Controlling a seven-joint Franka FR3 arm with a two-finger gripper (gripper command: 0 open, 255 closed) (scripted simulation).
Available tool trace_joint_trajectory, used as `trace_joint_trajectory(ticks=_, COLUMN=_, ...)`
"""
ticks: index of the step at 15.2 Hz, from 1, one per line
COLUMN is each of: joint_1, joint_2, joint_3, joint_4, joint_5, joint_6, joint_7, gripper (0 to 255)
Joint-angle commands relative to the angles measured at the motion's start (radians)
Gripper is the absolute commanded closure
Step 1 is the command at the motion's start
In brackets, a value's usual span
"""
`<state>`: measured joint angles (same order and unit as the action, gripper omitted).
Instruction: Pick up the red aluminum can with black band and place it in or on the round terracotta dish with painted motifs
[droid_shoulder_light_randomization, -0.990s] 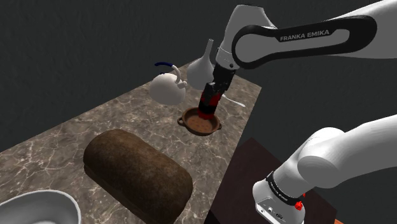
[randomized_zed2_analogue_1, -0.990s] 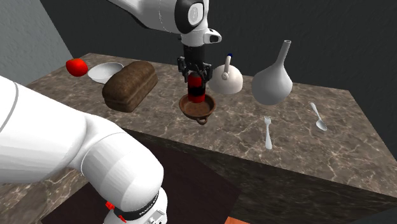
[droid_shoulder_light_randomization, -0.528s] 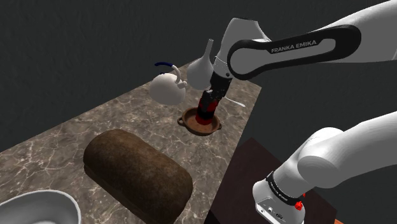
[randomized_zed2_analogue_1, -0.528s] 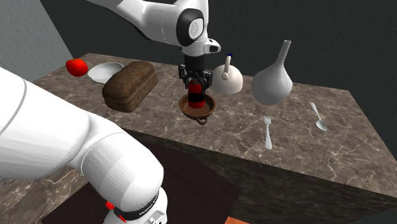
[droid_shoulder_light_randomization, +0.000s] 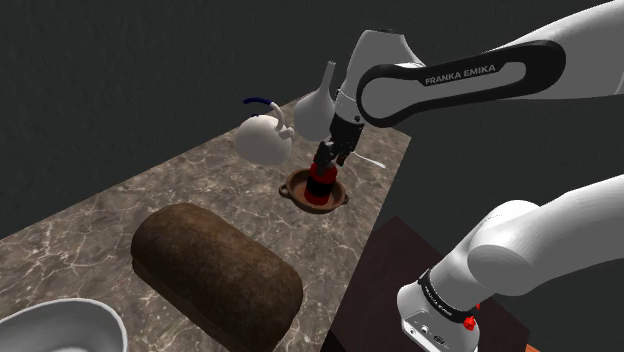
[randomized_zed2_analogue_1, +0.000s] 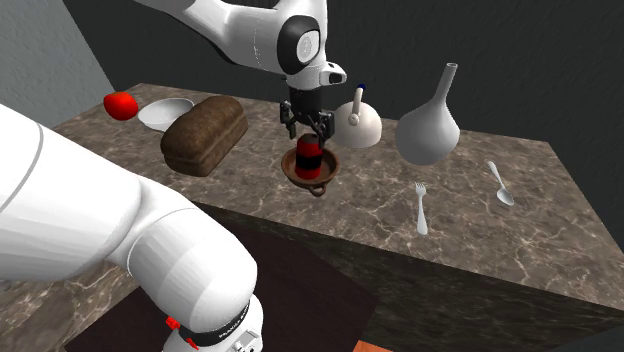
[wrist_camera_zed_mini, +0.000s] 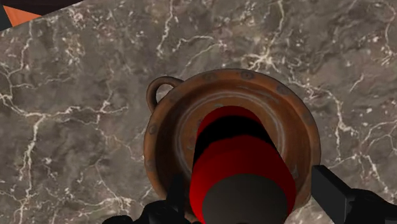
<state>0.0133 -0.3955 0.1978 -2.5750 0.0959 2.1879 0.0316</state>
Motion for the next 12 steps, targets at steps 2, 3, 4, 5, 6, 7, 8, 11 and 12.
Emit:
trace_joint_trajectory(ticks=2, joint_1=0.000, joint_2=0.000, joint_3=0.000, joint_4=0.000, joint_5=0.000, joint_6=0.000, joint_7=0.000, gripper=0)
trace_joint_trajectory(ticks=3, joint_1=0.000, joint_2=0.000, joint_3=0.000, joint_4=0.000, joint_5=0.000, joint_6=0.000, joint_7=0.000, gripper=0)
trace_joint_trajectory(ticks=4, joint_1=0.000, joint_2=0.000, joint_3=0.000, joint_4=0.000, joint_5=0.000, joint_6=0.000, joint_7=0.000, gripper=0)
trace_joint_trajectory(ticks=5, joint_1=0.000, joint_2=-0.018, joint_3=-0.003, joint_4=0.021, joint_5=0.000, joint_6=-0.039, joint_7=-0.001, gripper=0)
trace_joint_trajectory(ticks=6, joint_1=0.000, joint_2=-0.034, joint_3=-0.006, joint_4=0.043, joint_5=0.000, joint_6=-0.077, joint_7=-0.002, gripper=0)
trace_joint_trajectory(ticks=7, joint_1=0.000, joint_2=-0.048, joint_3=-0.009, joint_4=0.066, joint_5=-0.001, joint_6=-0.114, joint_7=-0.002, gripper=0)
trace_joint_trajectory(ticks=8, joint_1=0.000, joint_2=-0.058, joint_3=-0.012, joint_4=0.086, joint_5=-0.002, joint_6=-0.143, joint_7=-0.003, gripper=0)
trace_joint_trajectory(ticks=11, joint_1=0.000, joint_2=-0.058, joint_3=-0.012, joint_4=0.086, joint_5=-0.002, joint_6=-0.143, joint_7=-0.003, gripper=0)
trace_joint_trajectory(ticks=12, joint_1=0.000, joint_2=-0.058, joint_3=-0.012, joint_4=0.086, joint_5=-0.002, joint_6=-0.143, joint_7=-0.003, gripper=0)
